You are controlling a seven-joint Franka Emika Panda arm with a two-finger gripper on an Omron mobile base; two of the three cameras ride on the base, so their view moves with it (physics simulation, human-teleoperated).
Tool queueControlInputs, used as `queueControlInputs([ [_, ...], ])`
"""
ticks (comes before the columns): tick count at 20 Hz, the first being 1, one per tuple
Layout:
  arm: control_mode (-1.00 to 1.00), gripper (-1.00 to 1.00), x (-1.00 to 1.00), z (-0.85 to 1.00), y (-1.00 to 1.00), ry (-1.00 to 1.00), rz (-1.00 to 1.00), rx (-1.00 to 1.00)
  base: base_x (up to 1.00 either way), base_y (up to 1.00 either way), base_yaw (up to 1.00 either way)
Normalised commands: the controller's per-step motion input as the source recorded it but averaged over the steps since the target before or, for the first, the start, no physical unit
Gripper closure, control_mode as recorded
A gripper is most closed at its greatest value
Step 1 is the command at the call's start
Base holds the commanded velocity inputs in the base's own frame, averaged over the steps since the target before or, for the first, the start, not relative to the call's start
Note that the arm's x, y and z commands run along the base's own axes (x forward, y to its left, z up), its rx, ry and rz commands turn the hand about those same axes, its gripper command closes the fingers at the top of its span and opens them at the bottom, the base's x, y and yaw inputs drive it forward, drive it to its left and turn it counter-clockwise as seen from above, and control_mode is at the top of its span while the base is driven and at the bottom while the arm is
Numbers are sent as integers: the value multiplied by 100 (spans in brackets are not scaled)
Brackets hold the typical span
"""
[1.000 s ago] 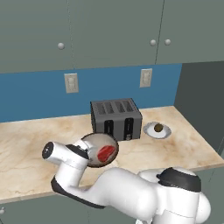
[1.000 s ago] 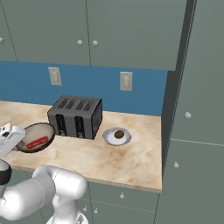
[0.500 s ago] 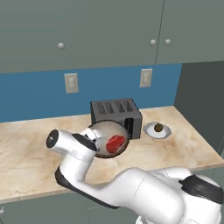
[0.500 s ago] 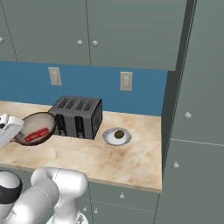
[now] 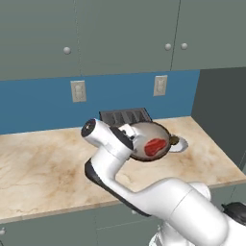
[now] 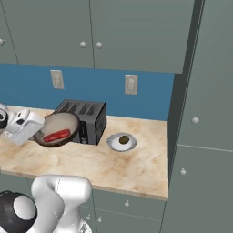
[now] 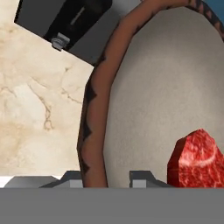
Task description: Remove the kiwi from the bowl and place it on the small plate. Then place the bowl with only the steak in the microwave, close the door, and press the start button to microwave the steak.
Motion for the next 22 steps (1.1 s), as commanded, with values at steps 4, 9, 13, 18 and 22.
queueControlInputs([
  [4,-100,100,0,6,-92,0,-12,4,0,0,0],
  [9,-100,100,1,4,-53,0,-5,2,0,0,0],
  [13,-100,100,0,0,-25,0,-3,4,0,0,0],
  [18,-100,100,1,0,-5,0,0,1,0,0,0],
  [22,-100,100,3,0,-1,0,0,0,0,0,0],
])
